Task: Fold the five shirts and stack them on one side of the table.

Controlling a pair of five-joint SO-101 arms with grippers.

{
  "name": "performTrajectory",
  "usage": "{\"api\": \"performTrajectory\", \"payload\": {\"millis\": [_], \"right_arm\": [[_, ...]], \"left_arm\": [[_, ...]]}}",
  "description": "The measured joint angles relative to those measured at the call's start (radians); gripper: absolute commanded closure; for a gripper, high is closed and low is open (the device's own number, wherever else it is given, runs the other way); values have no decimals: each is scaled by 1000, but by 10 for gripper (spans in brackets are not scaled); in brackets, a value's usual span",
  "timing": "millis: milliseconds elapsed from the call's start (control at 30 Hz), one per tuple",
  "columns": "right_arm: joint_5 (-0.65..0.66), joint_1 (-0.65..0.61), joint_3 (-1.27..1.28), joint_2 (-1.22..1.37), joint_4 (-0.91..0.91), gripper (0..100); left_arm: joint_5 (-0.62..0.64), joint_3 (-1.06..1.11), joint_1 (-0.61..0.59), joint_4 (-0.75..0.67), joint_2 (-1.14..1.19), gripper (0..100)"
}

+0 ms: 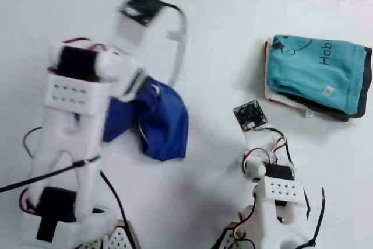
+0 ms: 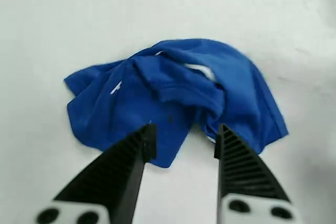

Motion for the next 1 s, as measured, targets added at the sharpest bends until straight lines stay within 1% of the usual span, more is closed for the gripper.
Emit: {"api": "performTrajectory", "payload": {"millis": [100,233,267,333,400,467,567,667,767,867,1000], "right_arm": [[-2,0,0,0,0,971],[-2,0,-3,0,0,872],[-2,0,-14,0,0,851],[-2,0,-58,0,23,851],[-3,-21,-130,0,84,875],[-2,-57,-224,0,166,902],[-6,-146,-376,0,285,909],[-60,-262,-508,0,361,897],[-118,-387,-582,0,387,889],[-143,-522,-621,14,387,890],[-166,-652,-724,152,387,890]], "left_arm": [[0,0,-175,3,0,797],[-5,0,-428,3,0,797],[-25,3,-489,3,0,797],[-91,38,-594,3,0,797],[-160,101,-675,2,0,797],[-187,178,-750,-29,0,797],[-204,295,-870,-103,0,797],[-210,400,-974,-167,0,797],[-258,470,-1082,-226,0,797],[-325,519,-1189,-275,0,797],[-399,569,-1335,-311,0,797]]}}
